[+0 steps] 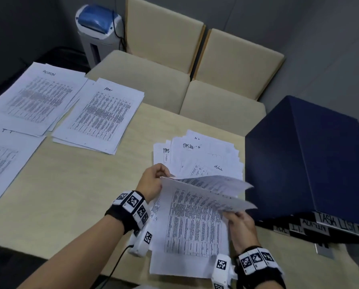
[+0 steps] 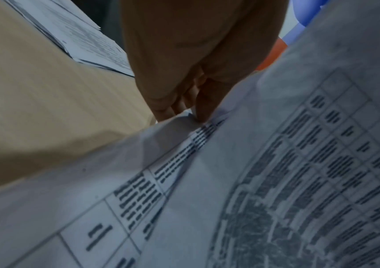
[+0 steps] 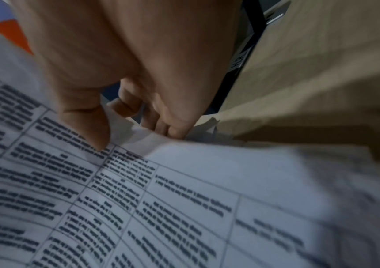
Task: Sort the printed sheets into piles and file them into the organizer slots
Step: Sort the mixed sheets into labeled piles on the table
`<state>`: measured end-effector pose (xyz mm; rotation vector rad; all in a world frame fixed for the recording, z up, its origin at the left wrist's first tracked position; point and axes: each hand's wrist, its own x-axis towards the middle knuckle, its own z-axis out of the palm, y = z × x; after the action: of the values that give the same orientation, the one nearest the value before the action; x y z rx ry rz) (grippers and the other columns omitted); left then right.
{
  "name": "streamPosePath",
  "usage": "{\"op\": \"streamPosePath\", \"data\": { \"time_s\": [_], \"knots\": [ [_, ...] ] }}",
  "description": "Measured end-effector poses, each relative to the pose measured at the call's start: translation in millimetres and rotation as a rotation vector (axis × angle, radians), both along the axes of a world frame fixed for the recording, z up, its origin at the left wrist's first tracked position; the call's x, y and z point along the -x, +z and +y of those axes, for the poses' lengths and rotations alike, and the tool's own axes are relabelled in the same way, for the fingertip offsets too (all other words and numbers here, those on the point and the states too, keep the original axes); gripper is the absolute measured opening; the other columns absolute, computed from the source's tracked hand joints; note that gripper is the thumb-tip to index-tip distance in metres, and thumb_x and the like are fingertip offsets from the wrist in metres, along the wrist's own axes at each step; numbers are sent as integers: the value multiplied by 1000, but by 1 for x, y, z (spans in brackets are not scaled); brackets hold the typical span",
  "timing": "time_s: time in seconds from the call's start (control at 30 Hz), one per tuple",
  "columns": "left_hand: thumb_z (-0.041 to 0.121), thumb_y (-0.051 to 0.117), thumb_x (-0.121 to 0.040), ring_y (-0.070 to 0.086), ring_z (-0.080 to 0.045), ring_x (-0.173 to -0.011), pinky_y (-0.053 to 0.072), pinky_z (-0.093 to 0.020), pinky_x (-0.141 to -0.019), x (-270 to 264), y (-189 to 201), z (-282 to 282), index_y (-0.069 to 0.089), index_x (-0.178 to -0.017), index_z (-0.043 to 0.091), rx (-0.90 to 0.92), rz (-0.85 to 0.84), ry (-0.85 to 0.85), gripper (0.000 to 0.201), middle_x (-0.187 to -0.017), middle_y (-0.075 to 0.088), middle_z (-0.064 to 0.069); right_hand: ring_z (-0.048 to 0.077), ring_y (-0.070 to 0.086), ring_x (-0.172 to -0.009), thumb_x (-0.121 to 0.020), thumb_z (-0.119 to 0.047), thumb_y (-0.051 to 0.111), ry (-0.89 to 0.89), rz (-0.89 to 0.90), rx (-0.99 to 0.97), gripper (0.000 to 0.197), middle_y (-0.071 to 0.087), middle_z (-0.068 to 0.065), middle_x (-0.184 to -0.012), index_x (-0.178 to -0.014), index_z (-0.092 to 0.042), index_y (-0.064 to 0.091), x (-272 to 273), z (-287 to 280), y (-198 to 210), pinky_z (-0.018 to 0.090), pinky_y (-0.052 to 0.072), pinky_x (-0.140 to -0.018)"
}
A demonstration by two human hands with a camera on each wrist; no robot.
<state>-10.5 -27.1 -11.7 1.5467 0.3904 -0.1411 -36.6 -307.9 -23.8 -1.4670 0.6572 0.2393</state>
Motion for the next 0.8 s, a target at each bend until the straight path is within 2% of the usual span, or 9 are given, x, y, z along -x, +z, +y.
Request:
{"op": "streamPosePath", "data": {
  "time_s": [0.07,0.13,0.2,0.27,0.4,0.5,0.6,0.7,0.8],
  "knots": [
    [-15,57,-86,60,-19,-58,47,-26,-52,-1,6,-4,53,-73,8,57,12,-40,26,-63,62,-5,32,72,-94,-77,12,67,4,-13,-18,26,74,18,-100,-102,3,68,-1,0,-1,35,56,-78],
    [-14,55,-87,60,-20,-59,48,-26,-52,-2,7,-8,54,-70,9,96,39,-92,29,-62,62,-4,32,72,-92,-74,7,71,-6,-7,-38,29,75,17,-99,-102,1,67,-3,0,3,38,56,-80],
    [-17,51,-85,62,-17,-62,50,-25,-55,-6,5,-13,57,-73,8,42,61,-103,28,-67,66,-2,32,70,-85,-79,10,67,-32,-23,-1,19,74,16,-90,-94,-2,65,-3,-4,9,37,54,-76],
    [-14,51,-82,62,-17,-72,51,-28,-65,-12,-2,-20,59,-81,11,-196,45,-88,26,-79,67,-1,26,62,-80,-83,16,58,-114,-84,31,17,66,12,-84,-86,-1,58,-2,-7,12,28,51,-68],
    [2,59,-85,58,-25,-98,50,-36,-87,-19,-13,-41,53,-110,8,-675,108,-311,26,-106,59,-4,22,55,-81,-84,20,51,-208,-142,25,28,58,10,-82,-101,-3,52,0,-10,17,16,52,-57],
    [7,68,-80,60,-28,-98,52,-38,-83,-21,-18,-51,46,-115,9,-821,206,-460,41,-110,58,-8,26,60,-85,-84,21,50,-210,-125,16,34,64,13,-88,-111,0,54,-4,-10,14,25,55,-69],
    [29,73,-81,52,-26,-105,48,-33,-84,-19,-25,-55,46,-115,10,-936,197,-457,47,-113,51,-8,25,64,-85,-83,20,49,-177,-124,-1,38,68,13,-93,-113,-2,57,-6,-10,11,33,53,-75],
    [30,79,-77,49,-27,-106,45,-30,-81,-17,-30,-56,40,-118,8,-947,175,-328,60,-118,42,-10,24,64,-82,-82,20,49,-140,-92,-7,31,69,13,-89,-102,-1,61,-6,-12,10,32,50,-73],
    [27,78,-79,58,-28,-95,42,-29,-70,-20,-30,-52,44,-109,8,-848,279,-357,49,-110,52,-9,29,63,-81,-83,15,55,-147,-21,83,18,68,16,-80,-79,-2,62,-9,-13,2,36,50,-74]
  ]
}}
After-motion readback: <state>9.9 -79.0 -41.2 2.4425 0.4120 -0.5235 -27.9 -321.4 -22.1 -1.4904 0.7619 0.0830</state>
